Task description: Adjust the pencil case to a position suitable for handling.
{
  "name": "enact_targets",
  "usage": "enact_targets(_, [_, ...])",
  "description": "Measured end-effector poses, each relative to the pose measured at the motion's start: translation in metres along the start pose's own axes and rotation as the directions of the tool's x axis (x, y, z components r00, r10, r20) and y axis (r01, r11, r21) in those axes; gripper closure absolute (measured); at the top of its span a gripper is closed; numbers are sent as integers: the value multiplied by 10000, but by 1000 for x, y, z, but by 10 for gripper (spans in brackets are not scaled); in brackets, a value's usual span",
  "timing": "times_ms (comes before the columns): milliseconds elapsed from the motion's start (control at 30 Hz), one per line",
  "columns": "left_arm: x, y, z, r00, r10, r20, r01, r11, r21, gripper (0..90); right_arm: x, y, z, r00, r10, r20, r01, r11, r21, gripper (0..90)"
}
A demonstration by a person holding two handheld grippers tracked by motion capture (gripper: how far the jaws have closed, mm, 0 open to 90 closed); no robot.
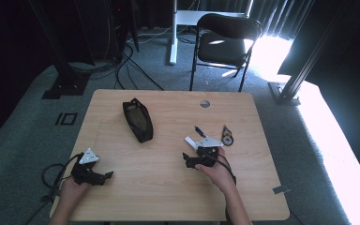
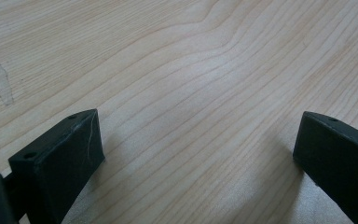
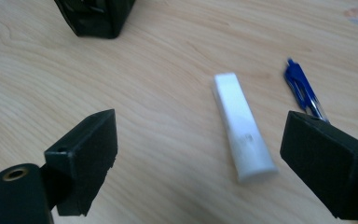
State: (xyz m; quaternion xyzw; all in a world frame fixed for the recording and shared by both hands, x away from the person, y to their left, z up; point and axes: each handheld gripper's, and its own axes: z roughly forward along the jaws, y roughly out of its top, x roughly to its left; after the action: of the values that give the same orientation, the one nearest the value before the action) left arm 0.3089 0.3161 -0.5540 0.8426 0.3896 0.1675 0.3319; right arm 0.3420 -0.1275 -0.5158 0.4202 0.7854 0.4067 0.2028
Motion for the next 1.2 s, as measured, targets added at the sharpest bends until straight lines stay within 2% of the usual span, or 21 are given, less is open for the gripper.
enact_targets(300, [0, 0, 0, 10000, 20, -3, -20, 10000, 1, 16, 14, 19, 16, 9990, -5, -449, -5, 9998, -219, 104])
enact_targets(500, [0, 0, 0, 10000, 19, -3, -19, 10000, 1, 16, 29, 31, 27, 9973, -220, -707, 198, 9993, -320, 104])
enact_targets(667, [0, 0, 0, 10000, 15, -3, -15, 10000, -3, 16, 42, 43, 35, 9957, -150, -913, 99, 9984, -566, 104])
enact_targets(833, [0, 0, 0, 10000, 27, -7, -27, 10000, -1, 16, 57, 51, 45, 9931, -398, -1107, 331, 9976, -615, 104])
enact_targets(933, [0, 0, 0, 10000, 26, -9, -26, 10000, -5, 16, 66, 56, 49, 9910, -405, -1278, 318, 9970, -701, 104])
enact_targets(1200, [0, 0, 0, 10000, 18, -3, -18, 10000, -5, 16, 85, 69, 62, 9896, -540, -1330, 424, 9952, -887, 133])
